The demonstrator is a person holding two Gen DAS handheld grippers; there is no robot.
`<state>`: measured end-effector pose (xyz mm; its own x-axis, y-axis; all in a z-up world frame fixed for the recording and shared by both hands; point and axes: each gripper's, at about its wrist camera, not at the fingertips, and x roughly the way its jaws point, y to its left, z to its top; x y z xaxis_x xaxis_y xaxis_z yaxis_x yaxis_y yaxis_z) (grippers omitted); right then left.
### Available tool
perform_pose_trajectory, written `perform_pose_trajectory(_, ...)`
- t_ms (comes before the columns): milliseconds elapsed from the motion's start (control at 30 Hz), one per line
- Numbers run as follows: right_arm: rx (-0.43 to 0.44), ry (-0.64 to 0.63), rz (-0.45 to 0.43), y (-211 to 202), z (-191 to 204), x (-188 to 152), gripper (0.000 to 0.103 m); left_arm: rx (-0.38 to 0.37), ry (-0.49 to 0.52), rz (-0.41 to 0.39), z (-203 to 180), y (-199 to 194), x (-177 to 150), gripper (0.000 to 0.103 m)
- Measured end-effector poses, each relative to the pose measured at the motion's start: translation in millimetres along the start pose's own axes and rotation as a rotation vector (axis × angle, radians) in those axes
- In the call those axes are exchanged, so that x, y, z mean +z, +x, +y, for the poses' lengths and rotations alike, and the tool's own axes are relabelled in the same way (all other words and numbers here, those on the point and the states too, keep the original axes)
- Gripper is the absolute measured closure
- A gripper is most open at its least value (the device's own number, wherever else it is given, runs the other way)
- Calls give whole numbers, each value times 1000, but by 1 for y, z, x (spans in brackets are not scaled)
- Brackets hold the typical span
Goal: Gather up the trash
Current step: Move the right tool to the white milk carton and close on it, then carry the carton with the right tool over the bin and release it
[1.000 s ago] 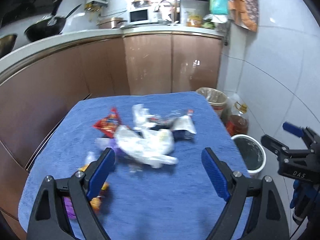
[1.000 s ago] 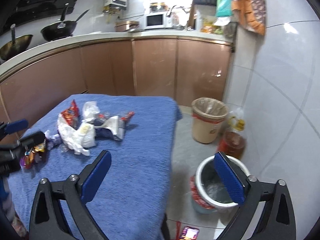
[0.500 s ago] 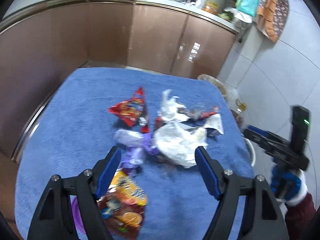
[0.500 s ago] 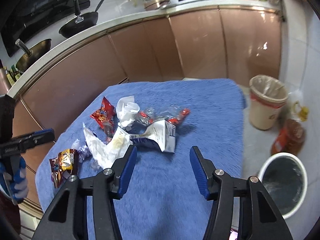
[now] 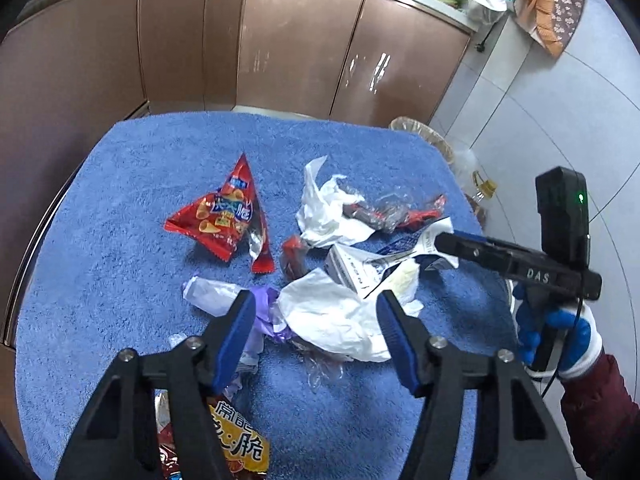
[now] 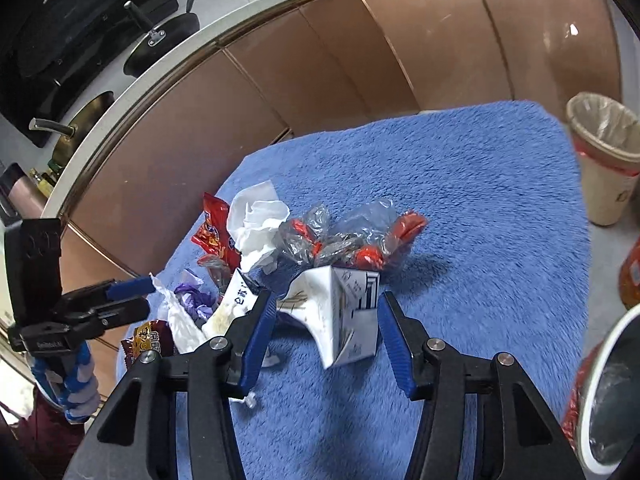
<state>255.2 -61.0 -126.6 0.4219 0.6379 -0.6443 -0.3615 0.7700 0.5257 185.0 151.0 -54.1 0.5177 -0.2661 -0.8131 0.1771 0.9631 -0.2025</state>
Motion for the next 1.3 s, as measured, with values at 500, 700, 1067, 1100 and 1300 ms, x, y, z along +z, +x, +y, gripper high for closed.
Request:
perform_pose_trajectory(500,113,58,8,25,-25,-1,65,36,44,17,-6,16,2,71)
perform_pose_trajectory(700,105,16,-17,11,-11,-9,68,38,51,-12,-12,7,-2,99)
perform_pose_trajectory(1067,59,-34,-124,-47,15,-22,69,-4,54,-96,-29,-34,-8,102)
perform_pose_trajectory(1100,54,-36,-136,-54,17,-23,69,-7,54,-102,-31,-38,-8,102)
perform_pose_trajectory(1300,26,-24,-219,-98,25,-30,69,-13,65,-145,-47,-64,-5,102)
